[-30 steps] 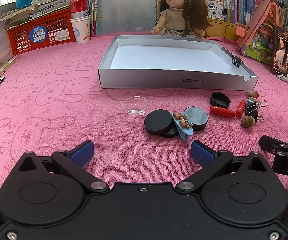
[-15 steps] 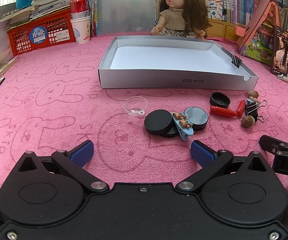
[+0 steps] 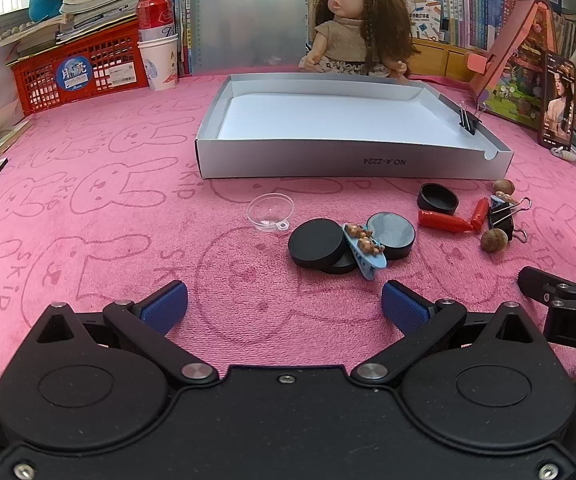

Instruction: Organize rigid objects

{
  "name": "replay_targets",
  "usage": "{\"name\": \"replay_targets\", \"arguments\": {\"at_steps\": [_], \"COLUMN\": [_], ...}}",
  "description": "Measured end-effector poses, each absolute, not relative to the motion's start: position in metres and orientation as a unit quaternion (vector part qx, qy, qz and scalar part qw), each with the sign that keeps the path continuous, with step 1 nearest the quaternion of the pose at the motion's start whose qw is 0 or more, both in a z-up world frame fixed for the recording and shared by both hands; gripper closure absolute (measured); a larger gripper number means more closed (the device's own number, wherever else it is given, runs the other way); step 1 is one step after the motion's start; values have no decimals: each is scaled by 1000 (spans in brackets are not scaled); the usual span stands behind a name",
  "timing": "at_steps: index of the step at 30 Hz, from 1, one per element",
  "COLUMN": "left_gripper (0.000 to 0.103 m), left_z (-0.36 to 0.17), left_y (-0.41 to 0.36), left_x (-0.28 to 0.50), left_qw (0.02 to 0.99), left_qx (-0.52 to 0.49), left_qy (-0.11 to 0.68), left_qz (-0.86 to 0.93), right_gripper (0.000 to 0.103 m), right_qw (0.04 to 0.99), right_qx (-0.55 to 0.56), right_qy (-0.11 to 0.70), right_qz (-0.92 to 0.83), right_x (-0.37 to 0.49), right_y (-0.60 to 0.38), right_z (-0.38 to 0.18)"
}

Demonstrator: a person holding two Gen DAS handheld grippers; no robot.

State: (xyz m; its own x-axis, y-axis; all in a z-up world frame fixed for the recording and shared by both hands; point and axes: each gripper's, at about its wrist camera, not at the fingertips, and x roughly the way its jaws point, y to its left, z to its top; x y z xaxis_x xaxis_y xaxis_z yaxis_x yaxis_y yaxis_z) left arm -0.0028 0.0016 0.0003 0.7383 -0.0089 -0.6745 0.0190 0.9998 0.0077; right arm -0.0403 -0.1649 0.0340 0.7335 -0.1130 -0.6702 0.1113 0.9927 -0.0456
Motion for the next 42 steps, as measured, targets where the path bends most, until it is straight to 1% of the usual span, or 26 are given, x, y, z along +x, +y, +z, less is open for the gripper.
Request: {"name": "replay_targets", "arguments": {"at_steps": [7, 17, 19, 22, 25, 27, 28, 31, 32, 33, 34, 36, 39, 42], "left_gripper": [0, 1, 1, 6, 17, 31, 34, 48, 58, 63, 65, 76, 78, 80], "left_z": [-2, 1, 2, 4, 7, 10, 13, 22, 25, 28, 31, 34, 33, 28], "left_y": [2, 2, 2, 1, -1, -3, -4, -4, -4, -5, -6, -9, -17, -21], "left_x": [-7, -7, -8, -12, -15, -19, -20, -25, -26, -26, -26, -26, -20, -13], "left_qw": [936, 934, 934, 935, 936, 939, 940, 944, 944, 944, 944, 944, 942, 941], "left_qx": [9, 9, 8, 2, 0, 0, -2, -16, -22, -27, -31, -30, -24, -21], "left_qy": [351, 357, 356, 353, 348, 340, 335, 321, 318, 315, 313, 308, 310, 317], "left_qz": [-13, -18, -22, -37, -48, -56, -61, -76, -84, -93, -102, -118, -124, -116], "right_gripper": [0, 0, 0, 0, 5, 9, 10, 15, 17, 21, 22, 30, 40, 47], "right_qw": [931, 931, 932, 933, 936, 938, 939, 943, 944, 944, 944, 943, 942, 942], "right_qx": [2, 1, 4, 6, 10, 15, 18, 23, 23, 24, 26, 31, 33, 31], "right_qy": [359, 359, 358, 356, 350, 345, 341, 332, 330, 330, 330, 331, 335, 334], "right_qz": [-62, -60, -59, -52, -40, -31, -25, -12, -9, -6, -3, 0, 6, 11], "right_x": [-40, -40, -40, -41, -43, -44, -45, -46, -47, -47, -47, -46, -46, -47], "right_y": [-164, -164, -165, -165, -163, -161, -160, -157, -156, -155, -155, -153, -152, -150], "right_z": [33, 34, 34, 35, 37, 39, 40, 42, 43, 43, 43, 42, 42, 42]}}
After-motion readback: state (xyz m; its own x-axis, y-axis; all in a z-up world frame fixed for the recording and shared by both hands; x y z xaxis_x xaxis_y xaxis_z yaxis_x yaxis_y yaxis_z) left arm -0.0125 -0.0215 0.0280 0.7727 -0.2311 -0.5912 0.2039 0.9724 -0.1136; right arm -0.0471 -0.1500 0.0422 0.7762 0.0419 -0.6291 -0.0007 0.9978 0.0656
